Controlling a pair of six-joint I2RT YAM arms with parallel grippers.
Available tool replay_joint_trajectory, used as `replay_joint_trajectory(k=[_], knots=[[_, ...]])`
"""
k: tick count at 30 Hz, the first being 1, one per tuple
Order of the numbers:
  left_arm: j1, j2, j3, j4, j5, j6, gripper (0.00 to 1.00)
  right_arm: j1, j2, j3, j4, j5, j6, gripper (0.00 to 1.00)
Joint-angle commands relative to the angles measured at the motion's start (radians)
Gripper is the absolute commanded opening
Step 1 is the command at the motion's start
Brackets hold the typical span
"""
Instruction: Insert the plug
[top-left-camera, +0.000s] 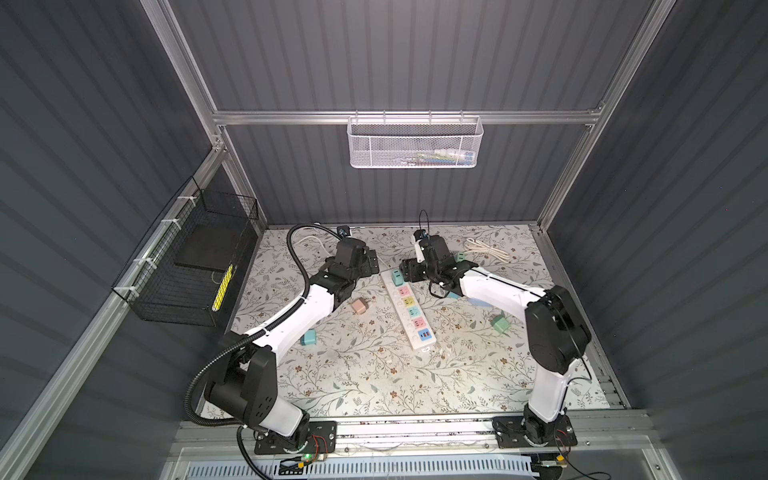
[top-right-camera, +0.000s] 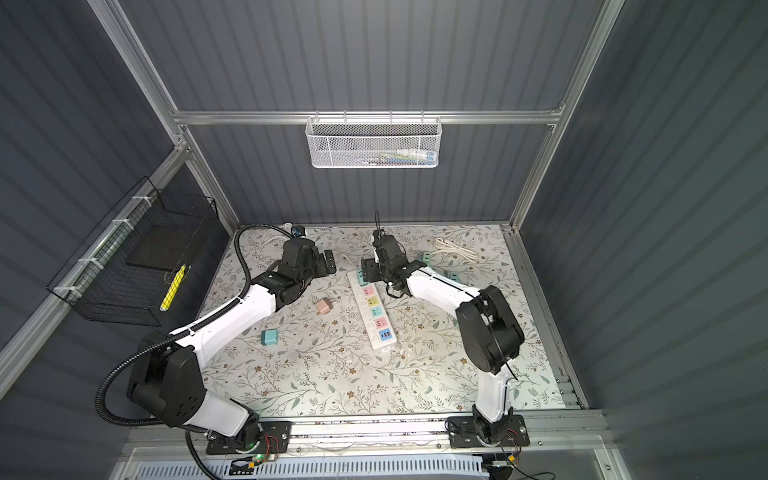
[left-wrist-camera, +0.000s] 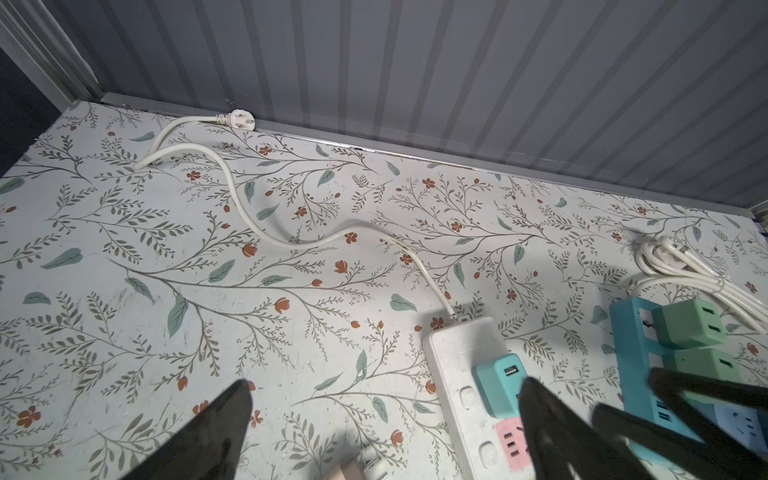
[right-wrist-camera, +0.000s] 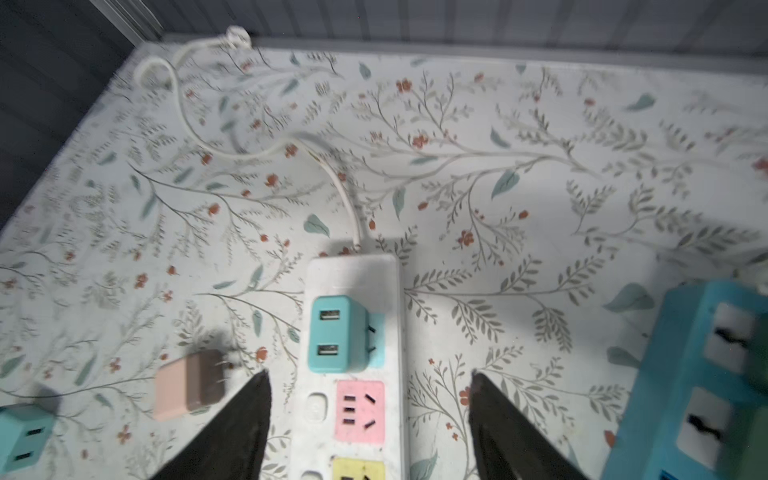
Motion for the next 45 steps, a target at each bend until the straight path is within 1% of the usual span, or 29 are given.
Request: replay_joint_trajectory(k=[1,3,8,13,18,24,27,31,33,41,45], knots=[[0.013,0.020,0.034,-0.063,0.000,-0.024,1.00,-0.004,-0.114,-0.031,-0.024,0.000,-0.010,0.78],[0.015,0.020,0.031,-0.083,0.003,-0.038,1.00,-0.004,-0.184,-0.116,-0.002,0.007,0.010,0.80],[0.029,0.029,-0.031,-0.115,0.012,-0.078,1.00,-0.003,-0.351,-0.352,0.055,0.001,0.072,0.82],[0.057,0.082,-0.047,-0.144,0.100,-0.070,1.00,-0.001,-0.487,-0.541,0.071,0.039,0.088,0.84],[0.068,0.166,-0.040,-0.185,0.212,-0.033,1.00,0.000,-0.582,-0.667,0.104,0.069,0.087,0.86],[0.067,0.220,-0.069,-0.169,0.293,-0.012,1.00,0.002,-0.659,-0.791,0.219,0.128,0.123,0.89],[0.068,0.234,-0.081,-0.163,0.312,-0.010,1.00,0.003,-0.657,-0.800,0.223,0.125,0.128,0.90],[0.067,0.244,-0.113,-0.088,0.382,-0.002,0.99,0.005,-0.630,-0.793,0.228,0.114,0.130,0.91],[0.067,0.261,-0.111,-0.077,0.416,-0.008,0.97,0.008,-0.617,-0.788,0.226,0.116,0.128,0.91],[0.059,0.203,-0.199,0.004,0.491,-0.087,0.94,0.015,-0.593,-0.781,0.220,0.141,0.113,0.92],[0.015,0.183,-0.223,0.036,0.513,-0.125,0.93,0.015,-0.577,-0.773,0.222,0.144,0.113,0.93]])
